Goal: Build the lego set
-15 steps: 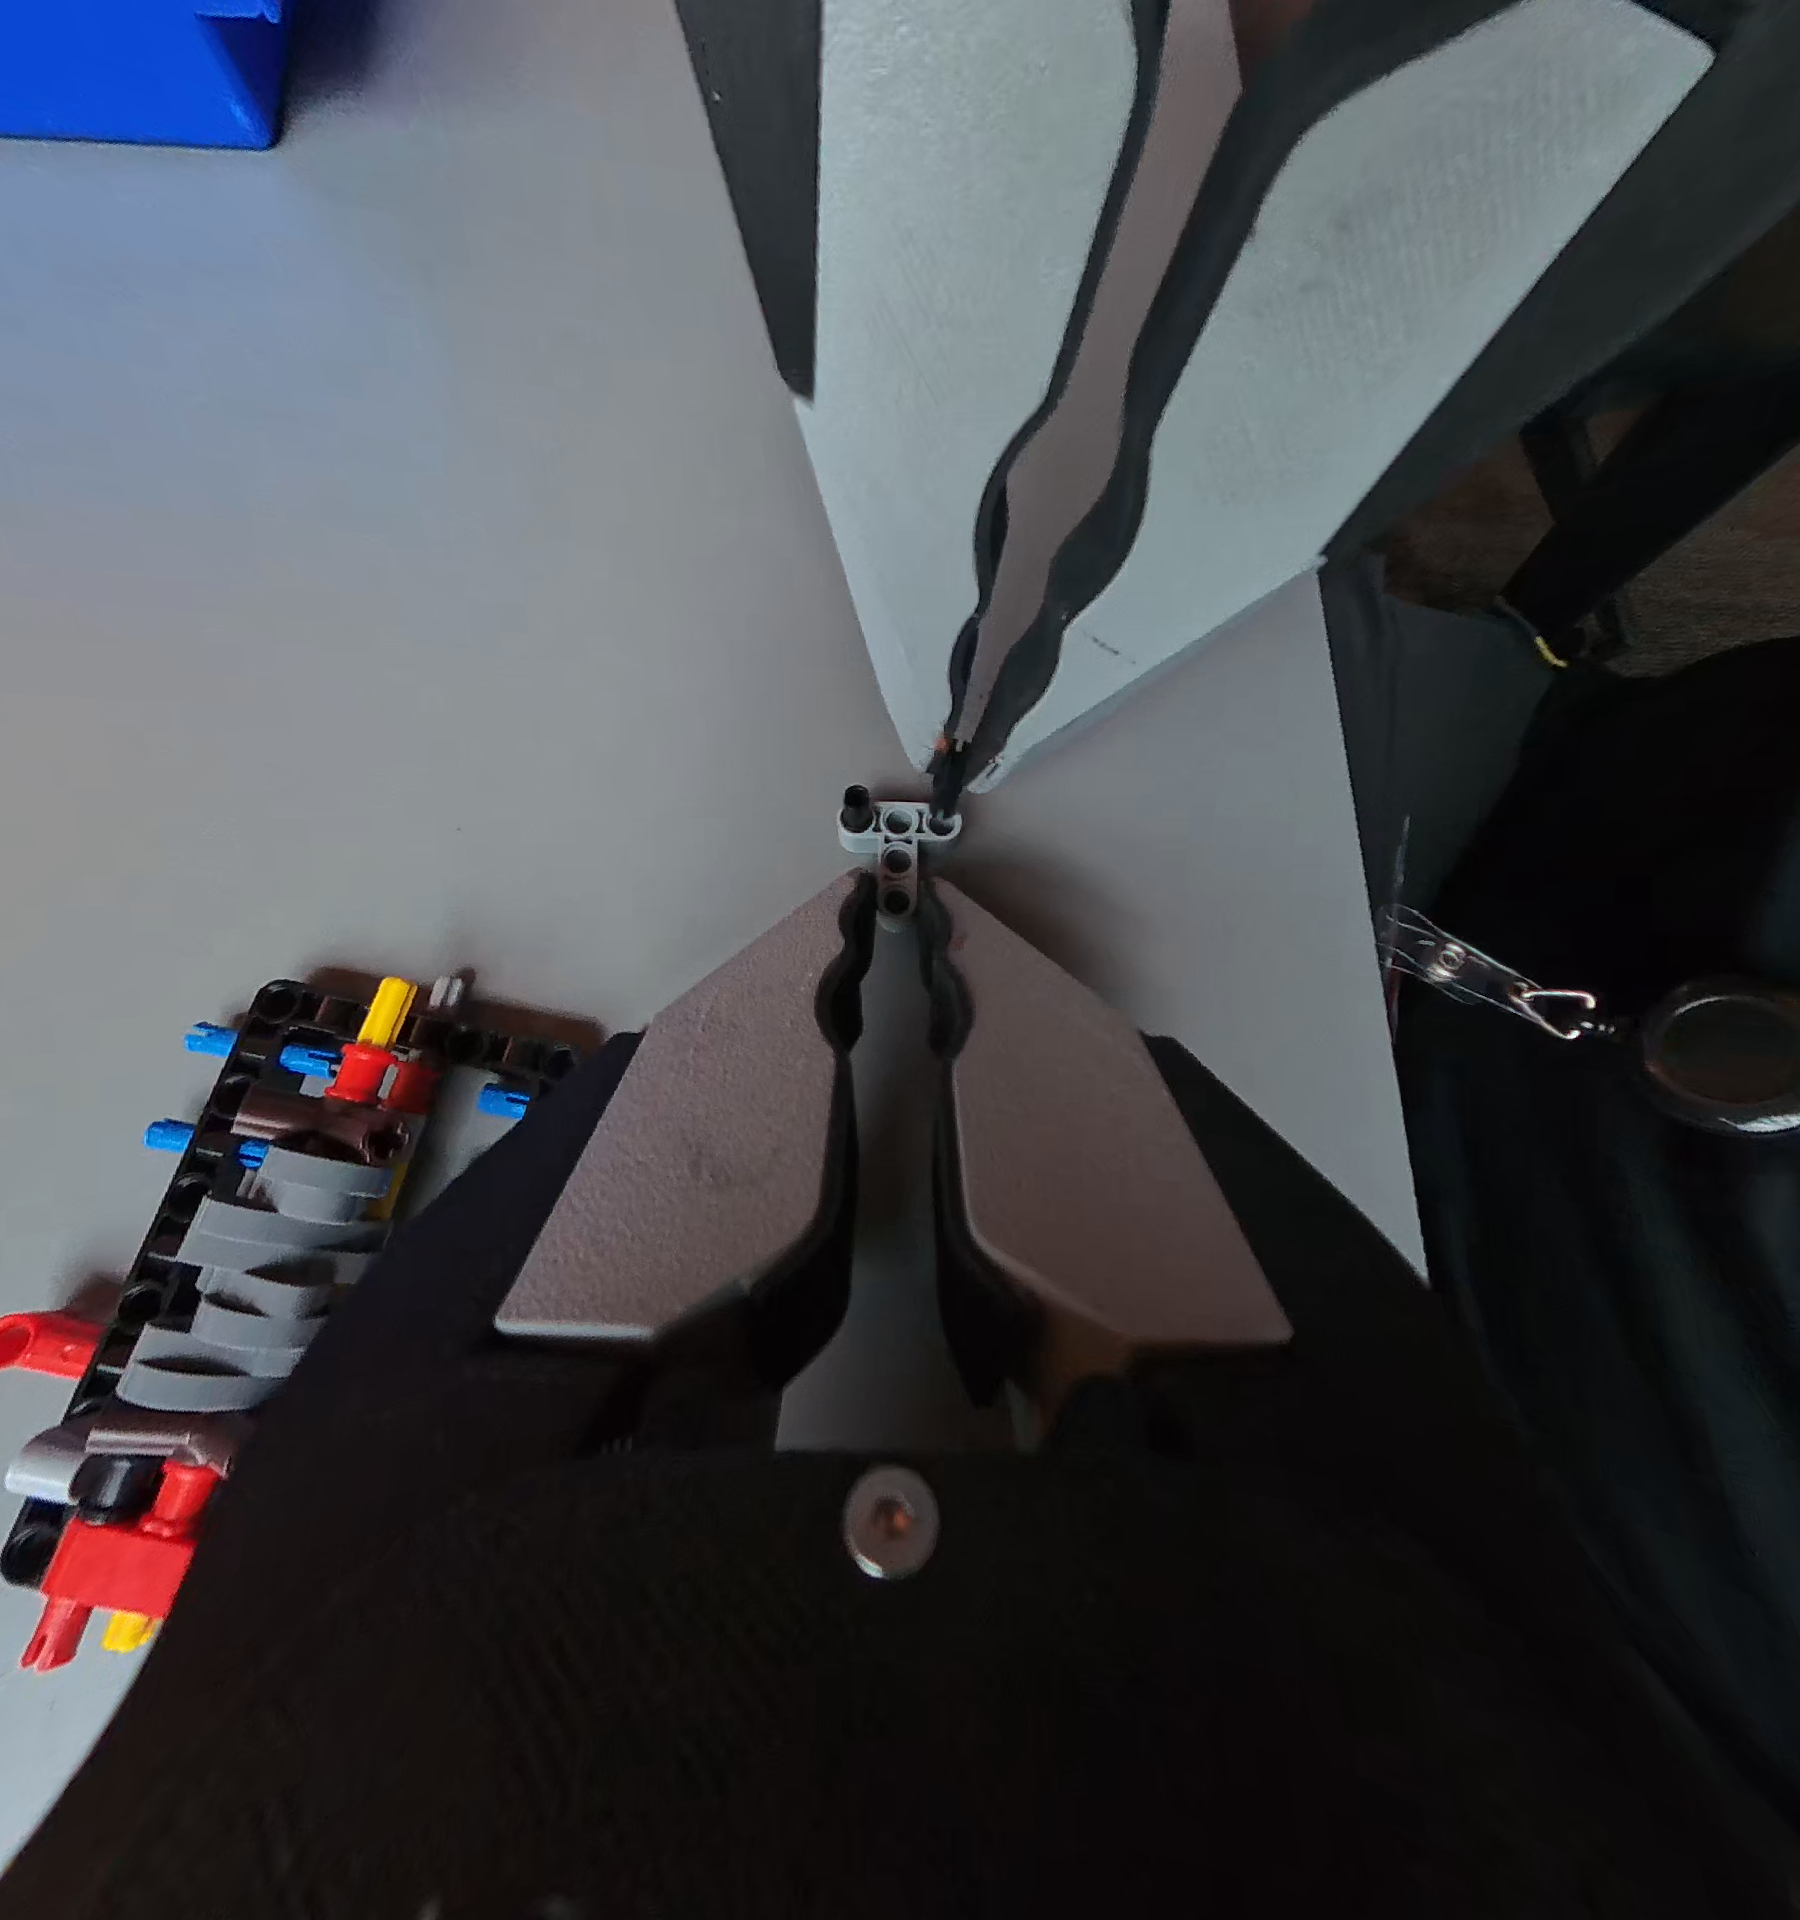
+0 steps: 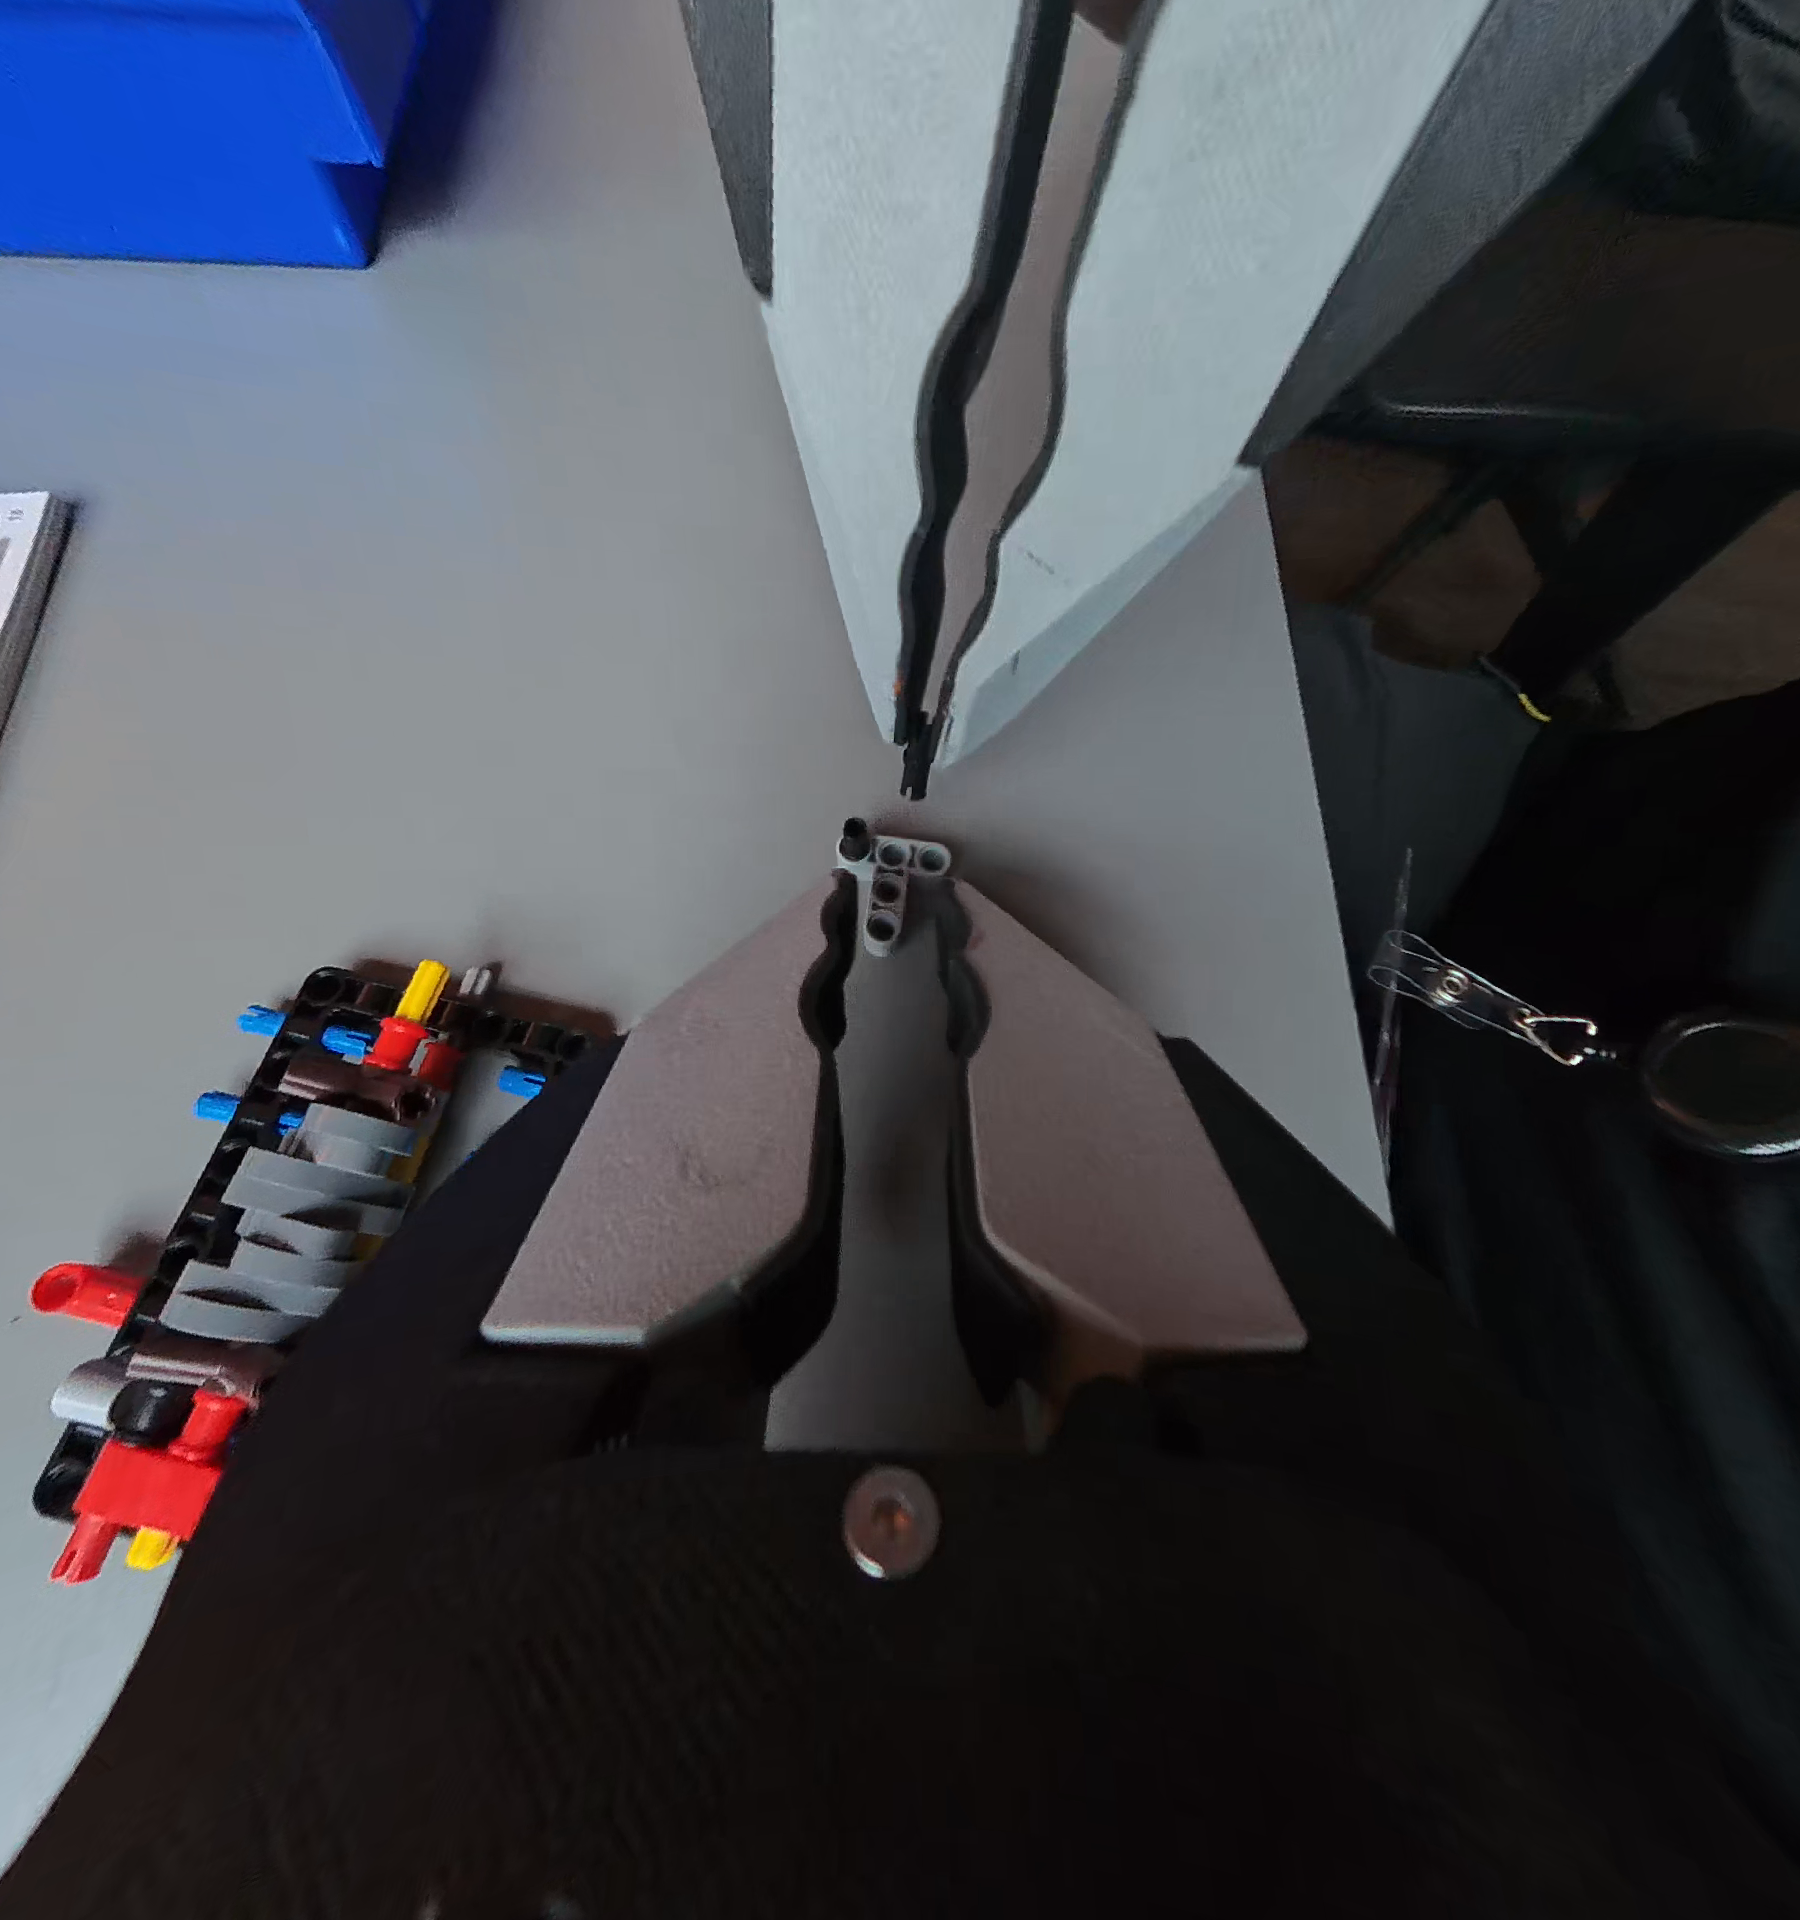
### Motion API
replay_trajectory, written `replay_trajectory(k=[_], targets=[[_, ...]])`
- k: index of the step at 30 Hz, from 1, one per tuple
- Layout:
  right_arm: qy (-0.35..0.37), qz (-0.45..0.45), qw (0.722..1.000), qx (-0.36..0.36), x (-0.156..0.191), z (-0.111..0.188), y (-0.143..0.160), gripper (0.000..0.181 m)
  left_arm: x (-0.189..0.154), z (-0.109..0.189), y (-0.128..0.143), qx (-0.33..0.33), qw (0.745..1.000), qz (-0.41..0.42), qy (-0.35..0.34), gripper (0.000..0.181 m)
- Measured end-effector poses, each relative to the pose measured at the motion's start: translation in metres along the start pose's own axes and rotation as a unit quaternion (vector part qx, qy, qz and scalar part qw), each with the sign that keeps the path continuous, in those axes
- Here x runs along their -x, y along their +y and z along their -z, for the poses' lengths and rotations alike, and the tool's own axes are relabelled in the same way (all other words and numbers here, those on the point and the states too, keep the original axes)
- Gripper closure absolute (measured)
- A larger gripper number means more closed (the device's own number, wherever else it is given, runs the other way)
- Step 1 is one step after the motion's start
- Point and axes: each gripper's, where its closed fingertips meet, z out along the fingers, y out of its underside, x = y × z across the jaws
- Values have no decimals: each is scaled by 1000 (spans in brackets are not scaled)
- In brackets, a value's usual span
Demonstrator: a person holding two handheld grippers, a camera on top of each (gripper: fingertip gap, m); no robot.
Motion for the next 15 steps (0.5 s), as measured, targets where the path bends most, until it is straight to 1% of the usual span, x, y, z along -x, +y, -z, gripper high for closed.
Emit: replay_trajectory(k=[1, 5, 8, 11, 13, 15], targets=[[-7, -14, 1000, -10, 0, 2, -1, 180, 0, 0, 0, 1, 1000, -3, -4, 166], [-31, -47, 998, -39, 4, 7, -5, 180, -6, 1, -12, -30, 999, -28, -16, 165], [-44, -37, 997, -52, 10, 9, -8, 180, -11, 1, -16, -40, 998, -41, -14, 167], [-45, -22, 997, -60, 13, 10, -10, 180, -14, 1, -18, -48, 998, -40, -5, 171], [-44, -16, 997, -62, 14, 10, -11, 180, -15, 1, -18, -48, 998, -42, -3, 179], [-40, -7, 997, -64, 14, 11, -12, 180, -15, 2, -19, -52, 998, -45, -3, 179]])
